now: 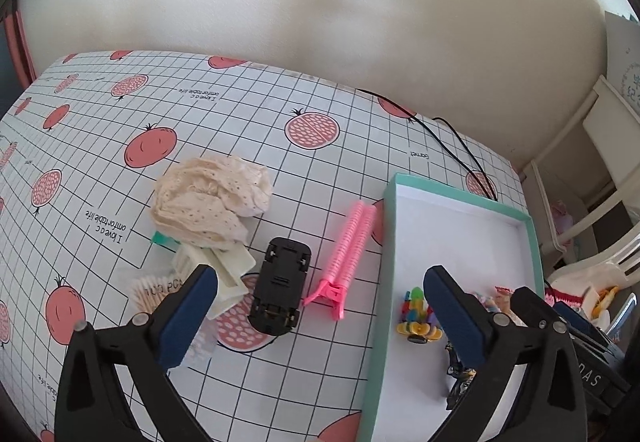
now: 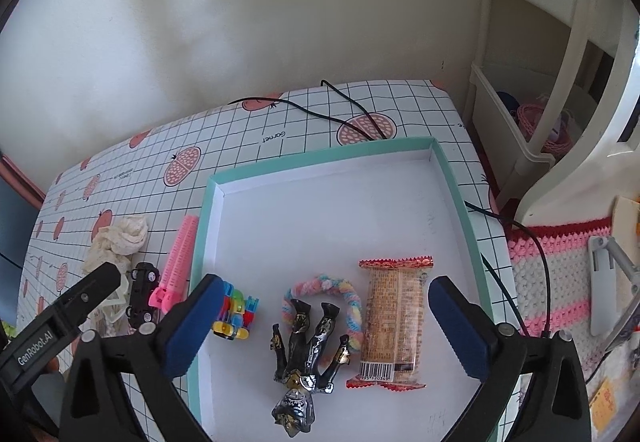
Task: Organize objects
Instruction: 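Move both grippers back from the tray toward the remaining items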
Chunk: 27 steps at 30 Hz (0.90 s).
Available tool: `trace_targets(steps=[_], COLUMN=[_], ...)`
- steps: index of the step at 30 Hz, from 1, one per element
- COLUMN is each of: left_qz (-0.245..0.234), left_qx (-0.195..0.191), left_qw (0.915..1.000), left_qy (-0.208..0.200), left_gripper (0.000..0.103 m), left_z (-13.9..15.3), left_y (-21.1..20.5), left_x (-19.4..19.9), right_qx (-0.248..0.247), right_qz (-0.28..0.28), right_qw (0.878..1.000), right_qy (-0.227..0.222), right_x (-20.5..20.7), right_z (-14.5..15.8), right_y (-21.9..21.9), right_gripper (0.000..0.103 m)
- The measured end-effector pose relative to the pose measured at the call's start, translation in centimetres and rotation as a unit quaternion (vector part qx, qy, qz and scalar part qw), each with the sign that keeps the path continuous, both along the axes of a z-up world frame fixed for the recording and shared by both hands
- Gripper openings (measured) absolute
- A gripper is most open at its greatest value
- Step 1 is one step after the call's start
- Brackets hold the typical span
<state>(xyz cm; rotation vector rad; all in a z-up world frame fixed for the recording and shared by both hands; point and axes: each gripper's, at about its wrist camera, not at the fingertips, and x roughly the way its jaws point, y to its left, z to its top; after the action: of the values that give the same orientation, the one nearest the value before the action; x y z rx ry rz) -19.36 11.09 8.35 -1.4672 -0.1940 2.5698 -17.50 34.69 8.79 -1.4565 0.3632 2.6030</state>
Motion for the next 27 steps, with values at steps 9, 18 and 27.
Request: trace_targets(steps=[9,18,27], left_qz=[0.001,0.016,0.054], left_qx=[0.008,0.027,0.037], left_qw=[1.0000,0.9993,0.9972], left_qy=[0.001,0.022,0.035], left_gripper=[0.103,0.103,0.103], left_z=[0.3,2.2,3.7], left_y=[-0.9,-4.5,-10.5], left_x=[-0.4,-1.3,-2.1], right_qx=[0.002,-0.010,-0.025], right_qz=[0.006,0.039,0.081], right_qw=[1.000,0.999,0.996], right_qy=[0.004,0.026,0.031], right_x=[-0.5,-2.0,-3.5], right_z=[0.9,3.1,3.4], right_y=[-0.8,-4.5,-10.3], right_gripper=[0.103,0.103,0.103])
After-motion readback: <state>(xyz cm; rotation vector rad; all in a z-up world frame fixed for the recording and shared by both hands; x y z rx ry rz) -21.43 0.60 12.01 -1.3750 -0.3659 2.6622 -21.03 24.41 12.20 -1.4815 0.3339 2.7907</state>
